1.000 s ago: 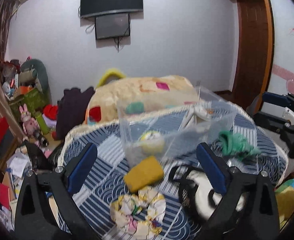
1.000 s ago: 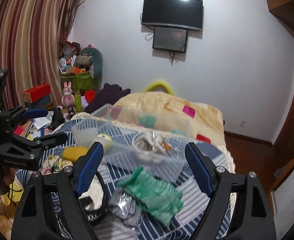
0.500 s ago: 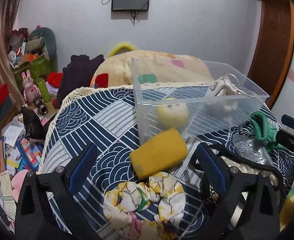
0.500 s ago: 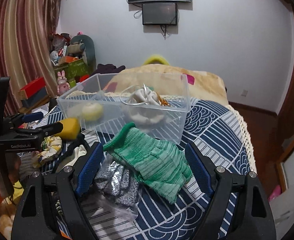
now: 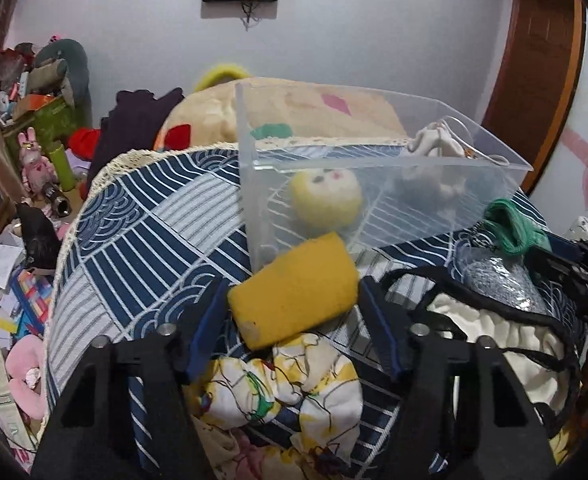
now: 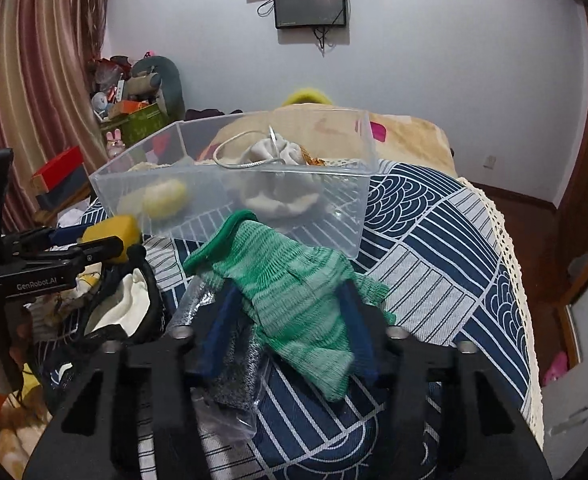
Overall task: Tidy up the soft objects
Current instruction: 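Grasp the yellow sponge with the left tool while the right tool grasps the green knitted glove, then lift the sponge and glove into the clear box and open both tools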
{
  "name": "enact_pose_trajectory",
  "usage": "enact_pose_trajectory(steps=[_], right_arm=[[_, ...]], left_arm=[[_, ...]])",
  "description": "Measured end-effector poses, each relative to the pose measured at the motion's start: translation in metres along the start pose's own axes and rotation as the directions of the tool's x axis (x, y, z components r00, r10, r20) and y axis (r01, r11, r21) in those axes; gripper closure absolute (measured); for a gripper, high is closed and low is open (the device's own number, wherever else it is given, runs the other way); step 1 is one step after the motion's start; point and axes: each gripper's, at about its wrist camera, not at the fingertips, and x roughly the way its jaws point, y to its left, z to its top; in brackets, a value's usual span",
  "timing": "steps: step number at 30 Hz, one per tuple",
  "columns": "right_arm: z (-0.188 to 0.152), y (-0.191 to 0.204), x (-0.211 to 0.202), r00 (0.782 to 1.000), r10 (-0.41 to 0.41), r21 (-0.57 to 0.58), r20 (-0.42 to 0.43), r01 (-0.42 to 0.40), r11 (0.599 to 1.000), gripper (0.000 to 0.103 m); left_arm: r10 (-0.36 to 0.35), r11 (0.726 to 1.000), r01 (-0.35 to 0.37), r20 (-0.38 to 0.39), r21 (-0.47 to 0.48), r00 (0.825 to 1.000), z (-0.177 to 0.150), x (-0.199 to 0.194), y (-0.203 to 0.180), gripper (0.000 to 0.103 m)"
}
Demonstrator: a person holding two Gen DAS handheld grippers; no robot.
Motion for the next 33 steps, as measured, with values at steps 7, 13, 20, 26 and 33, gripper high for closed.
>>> enact_pose_trajectory(steps=[7,13,20,26,33], right_arm=[[0.0,-0.007,-0.008,1.0,0.025,0.019,0.015,-0.025,1.0,0.086],[0.004,-0.007,-0.022,0.998,0.023,0.015,0.056,-0.023,1.0,0.089],[0.014,-0.008,-0.042,0.991,0.016,0.008,0.131,-0.017,1.0,0.09],[0.025,-0.005,-0.054,0.982,0.018,-0.006,0.185,-0.017,1.0,0.09],[0.048,-0.002,-0.055,0.97,0.038,-0.015,0.241,-0.035,0.999,0.09]], left_arm=[[-0.011,1.0,0.01,0.019,0.015,1.0,-0.002,-0.006,-0.004,0.048],[-0.02,1.0,0.019,0.046,0.01,0.999,-0.003,-0.02,-0.003,0.05],[-0.028,1.0,0.028,0.113,0.006,0.993,0.004,-0.046,-0.001,0.05],[-0.049,0.999,0.046,0.172,0.02,0.984,0.013,-0.068,-0.008,0.05],[-0.053,0.998,0.044,0.243,0.043,0.969,0.03,-0.085,-0.015,0.05]])
